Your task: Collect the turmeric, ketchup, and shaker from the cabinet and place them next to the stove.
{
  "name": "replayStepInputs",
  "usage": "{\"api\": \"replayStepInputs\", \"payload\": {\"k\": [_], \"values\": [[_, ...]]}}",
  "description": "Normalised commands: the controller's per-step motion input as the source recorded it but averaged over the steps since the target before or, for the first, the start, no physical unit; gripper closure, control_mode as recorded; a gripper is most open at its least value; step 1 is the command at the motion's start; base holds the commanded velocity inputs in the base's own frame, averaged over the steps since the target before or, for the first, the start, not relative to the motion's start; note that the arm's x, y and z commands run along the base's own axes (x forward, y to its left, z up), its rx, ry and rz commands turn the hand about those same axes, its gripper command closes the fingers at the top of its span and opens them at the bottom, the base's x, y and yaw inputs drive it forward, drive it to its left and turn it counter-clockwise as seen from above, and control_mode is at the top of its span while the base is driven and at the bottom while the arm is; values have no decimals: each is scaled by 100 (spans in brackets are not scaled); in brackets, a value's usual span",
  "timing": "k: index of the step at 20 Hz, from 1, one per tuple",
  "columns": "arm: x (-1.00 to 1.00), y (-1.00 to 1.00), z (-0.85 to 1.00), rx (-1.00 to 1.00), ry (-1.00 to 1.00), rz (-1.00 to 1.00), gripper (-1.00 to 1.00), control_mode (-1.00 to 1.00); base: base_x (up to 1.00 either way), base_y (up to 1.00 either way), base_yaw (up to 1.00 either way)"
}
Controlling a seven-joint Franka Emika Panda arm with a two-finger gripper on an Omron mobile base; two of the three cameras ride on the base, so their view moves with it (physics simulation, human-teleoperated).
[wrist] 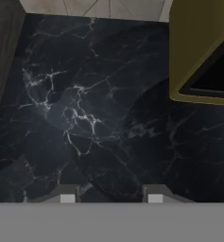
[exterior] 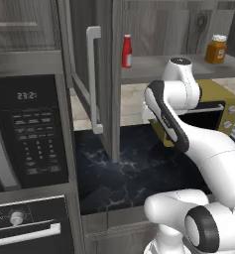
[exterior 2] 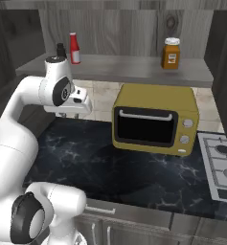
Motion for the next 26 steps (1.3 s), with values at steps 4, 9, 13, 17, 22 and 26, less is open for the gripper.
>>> {"api": "replayStepInputs", "payload": {"k": [4, 9, 13, 17, 22, 26], "values": [[-1, 0, 0, 0, 0, 0, -100, 100, -17, -3, 0], [0, 0, 0, 0, 0, 0, -100, 100, -31, -31, 0], [0, 0, 0, 0, 0, 0, -100, 100, -30, -42, 0], [0, 0, 0, 0, 0, 0, -100, 100, -23, -44, 0], [0, 0, 0, 0, 0, 0, -100, 100, -12, -50, 0], [0, 0, 0, 0, 0, 0, -100, 100, -5, -54, -3]]}}
